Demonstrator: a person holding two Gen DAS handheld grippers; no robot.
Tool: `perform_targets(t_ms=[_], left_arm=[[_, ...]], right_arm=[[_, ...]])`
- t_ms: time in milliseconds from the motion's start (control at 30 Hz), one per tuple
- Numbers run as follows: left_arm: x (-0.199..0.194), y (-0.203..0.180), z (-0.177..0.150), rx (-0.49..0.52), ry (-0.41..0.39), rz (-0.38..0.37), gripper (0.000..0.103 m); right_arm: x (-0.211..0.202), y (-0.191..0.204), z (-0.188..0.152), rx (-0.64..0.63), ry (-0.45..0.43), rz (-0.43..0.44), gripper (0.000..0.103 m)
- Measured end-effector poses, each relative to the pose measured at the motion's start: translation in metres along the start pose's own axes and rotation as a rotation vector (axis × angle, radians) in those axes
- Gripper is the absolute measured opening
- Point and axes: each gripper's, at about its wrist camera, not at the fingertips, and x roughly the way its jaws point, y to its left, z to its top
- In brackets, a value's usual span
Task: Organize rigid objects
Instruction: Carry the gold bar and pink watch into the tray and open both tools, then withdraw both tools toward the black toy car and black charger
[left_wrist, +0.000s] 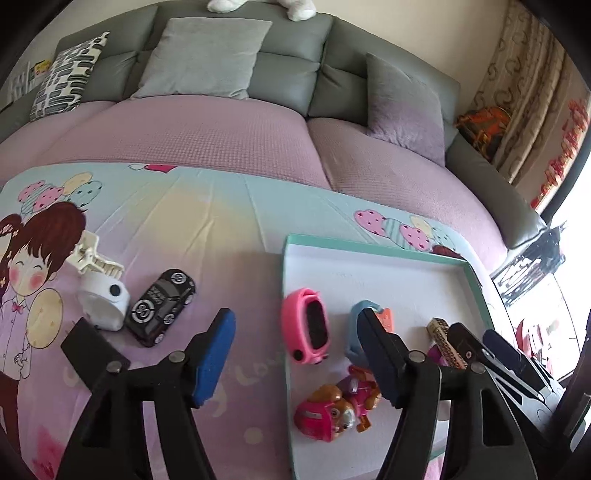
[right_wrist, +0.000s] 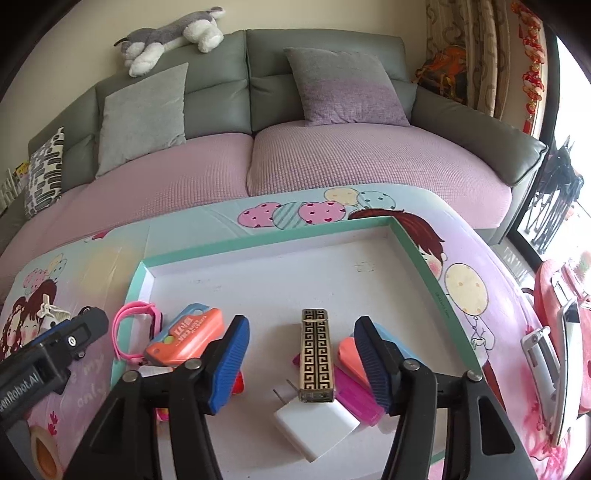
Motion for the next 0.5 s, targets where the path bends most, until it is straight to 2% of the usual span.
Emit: perform_targets(t_ms=[33,133,267,500], left_arm=[[0.001,0.004,0.000,-0.006,0.002,0.015,0.079],[0.001,0.012,0.001,-0.023,-0.005,0.056,0.090],[0.000,0.026,0.001,-0.065,-0.015,0.087,0.092],[0.002,0.042,0.001,-0.100,0.004,0.097,0.093]], right_arm=[[0.001,0.001,-0.001,-0.004,0.002,0.004,0.075],[0.002,0.005,-0.001,-0.013,0.002,0.010,0.081],[0.002,0.007,-0.002,-0.026,-0.007,0.009,0.098],[0.003,0.011,-0.003,-0.038,-0.019,0.000,0.103]])
